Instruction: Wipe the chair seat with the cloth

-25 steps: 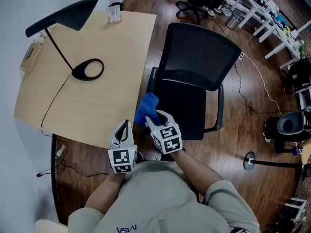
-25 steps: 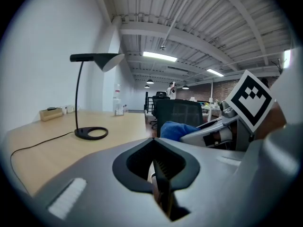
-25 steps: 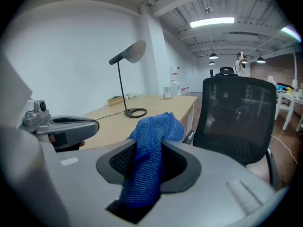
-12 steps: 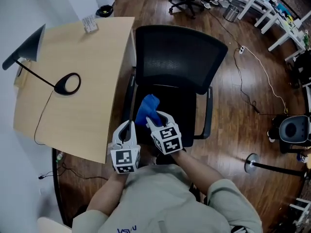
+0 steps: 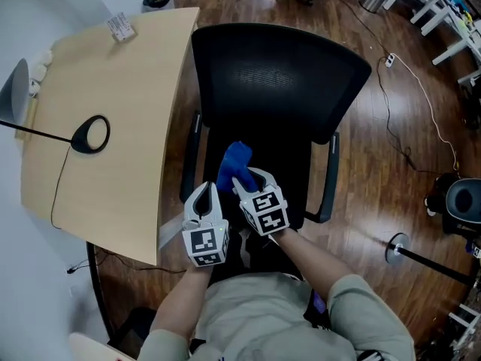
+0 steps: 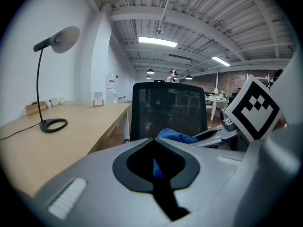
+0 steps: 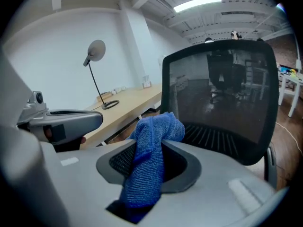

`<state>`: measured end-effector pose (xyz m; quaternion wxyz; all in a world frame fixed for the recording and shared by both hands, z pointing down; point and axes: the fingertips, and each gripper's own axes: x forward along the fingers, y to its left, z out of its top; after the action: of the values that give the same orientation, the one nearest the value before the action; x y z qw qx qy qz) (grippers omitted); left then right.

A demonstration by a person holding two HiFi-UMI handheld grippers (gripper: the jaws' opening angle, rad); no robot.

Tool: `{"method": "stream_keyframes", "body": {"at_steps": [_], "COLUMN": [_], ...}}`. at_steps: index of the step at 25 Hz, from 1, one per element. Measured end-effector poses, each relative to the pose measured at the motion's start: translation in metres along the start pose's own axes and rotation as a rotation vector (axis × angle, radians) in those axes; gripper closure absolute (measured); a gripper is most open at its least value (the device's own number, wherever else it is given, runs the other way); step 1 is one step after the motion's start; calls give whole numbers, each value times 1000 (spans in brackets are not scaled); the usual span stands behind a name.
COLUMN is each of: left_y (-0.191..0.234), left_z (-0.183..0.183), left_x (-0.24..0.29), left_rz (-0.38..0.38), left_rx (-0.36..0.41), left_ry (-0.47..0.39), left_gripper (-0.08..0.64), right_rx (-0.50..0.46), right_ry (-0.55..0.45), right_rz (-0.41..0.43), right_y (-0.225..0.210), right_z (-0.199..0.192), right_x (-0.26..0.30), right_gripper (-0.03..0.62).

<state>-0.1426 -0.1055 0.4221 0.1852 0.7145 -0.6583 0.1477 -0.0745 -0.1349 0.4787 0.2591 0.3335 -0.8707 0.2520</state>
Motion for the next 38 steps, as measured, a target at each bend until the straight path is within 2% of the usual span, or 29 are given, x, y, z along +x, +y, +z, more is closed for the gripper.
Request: {"method": "stream_keyframes", "body": {"at_steps": [5,10,13,24,31,38], "left_y": [19,28,33,57,66,46], "left_z": [-42,-59,-77,-150,-187,-194], "left_x": [49,93,118,163,185,190], "left_rz": [-4,-18,-19,-9,7,-22], "left_rx": [-5,-33,-33,-79,-84,-46], "left_ry": [73,67,86,175,213,253], "left_gripper": [555,555,555,555,555,555], "right_rx": [46,-20,-7,18,23,56], "right_ry": [44,98,127,231,242,211], "right_rz": [-5,18,44,90,63,13], "right_y": [-21,-40,-50,-65,-83,-112], "right_z": [-12,-27,-42,-98,-123,-118], "right_x": [57,127,171,287,318,296], "right_gripper": [465,465,463,462,462,463]}}
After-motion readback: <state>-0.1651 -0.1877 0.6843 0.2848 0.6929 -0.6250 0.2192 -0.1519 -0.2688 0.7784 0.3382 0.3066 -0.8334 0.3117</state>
